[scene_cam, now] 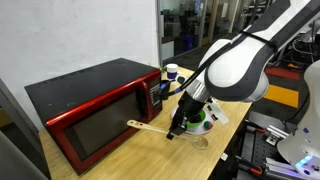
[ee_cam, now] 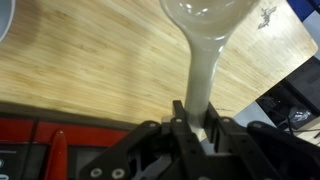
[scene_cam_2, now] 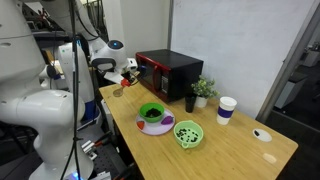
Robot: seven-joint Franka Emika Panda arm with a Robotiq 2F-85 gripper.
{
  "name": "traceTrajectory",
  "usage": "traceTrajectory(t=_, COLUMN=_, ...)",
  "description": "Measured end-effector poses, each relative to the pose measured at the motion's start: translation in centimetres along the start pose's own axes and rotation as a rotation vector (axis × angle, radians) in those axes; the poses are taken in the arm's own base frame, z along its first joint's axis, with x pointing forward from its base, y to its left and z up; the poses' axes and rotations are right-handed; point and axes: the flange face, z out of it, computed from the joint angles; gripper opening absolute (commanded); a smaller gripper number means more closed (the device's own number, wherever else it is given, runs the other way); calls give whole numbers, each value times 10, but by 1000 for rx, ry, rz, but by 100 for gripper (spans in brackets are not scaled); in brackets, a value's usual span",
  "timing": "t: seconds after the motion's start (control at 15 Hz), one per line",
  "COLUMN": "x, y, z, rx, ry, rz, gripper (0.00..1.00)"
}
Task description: Use the spoon to transfer one scoop of contents from the dark green bowl to the light green bowl
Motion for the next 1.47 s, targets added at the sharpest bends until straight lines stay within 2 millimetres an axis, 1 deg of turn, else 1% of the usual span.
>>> traceTrajectory(t=0.33, x=0, y=0, z=0, rx=0, ry=0, rz=0, gripper=22)
traceTrajectory(t=0.4, x=0, y=0, z=0, rx=0, ry=0, rz=0, gripper=6)
traceTrajectory(t=0.8, x=0, y=-1, z=0, rx=-1, ry=1, rz=-7, gripper=6)
traceTrajectory(t=1.0, x=-2, y=-6, z=3, rx=4, ry=-9, rz=-33, gripper=6)
traceTrajectory(t=1.27, x=-12, y=-16, z=17, rx=13, ry=-44, rz=-98, gripper=6)
traceTrajectory(t=1.47, x=-21, y=-20, z=29, rx=17, ry=-76, rz=-148, gripper=6)
